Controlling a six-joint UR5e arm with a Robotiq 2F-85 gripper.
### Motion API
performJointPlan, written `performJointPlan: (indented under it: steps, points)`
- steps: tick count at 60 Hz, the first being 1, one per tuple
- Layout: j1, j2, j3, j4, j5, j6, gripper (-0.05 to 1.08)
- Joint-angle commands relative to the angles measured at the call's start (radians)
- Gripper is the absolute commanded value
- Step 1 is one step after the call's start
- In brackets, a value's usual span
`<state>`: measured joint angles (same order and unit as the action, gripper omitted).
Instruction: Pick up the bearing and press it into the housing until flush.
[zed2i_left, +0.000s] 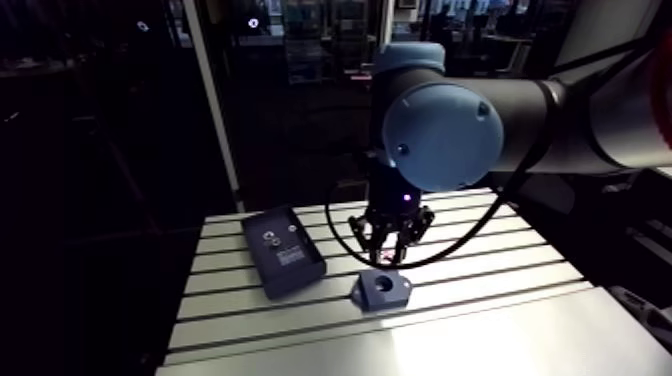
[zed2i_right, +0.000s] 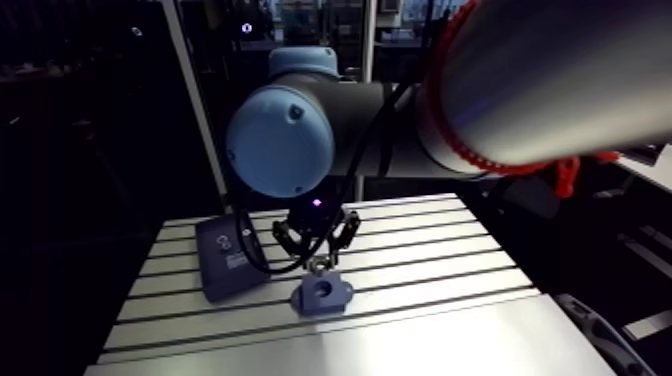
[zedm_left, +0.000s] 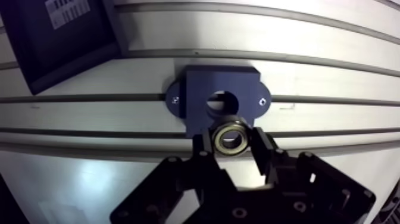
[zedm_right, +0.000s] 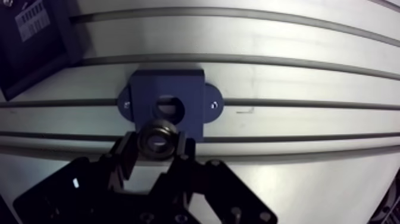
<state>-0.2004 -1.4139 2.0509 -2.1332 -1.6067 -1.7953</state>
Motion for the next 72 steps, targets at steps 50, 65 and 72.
performJointPlan:
  steps: [50,65,72]
  points:
    - [-0.004,0.086,0.029,-0.095,-0.002,0.001,0.60]
    - [-0.004,0.091,0.032,-0.095,-0.002,0.001,0.60]
    - [-0.004,0.092,0.033,-0.097,-0.002,0.001,0.60]
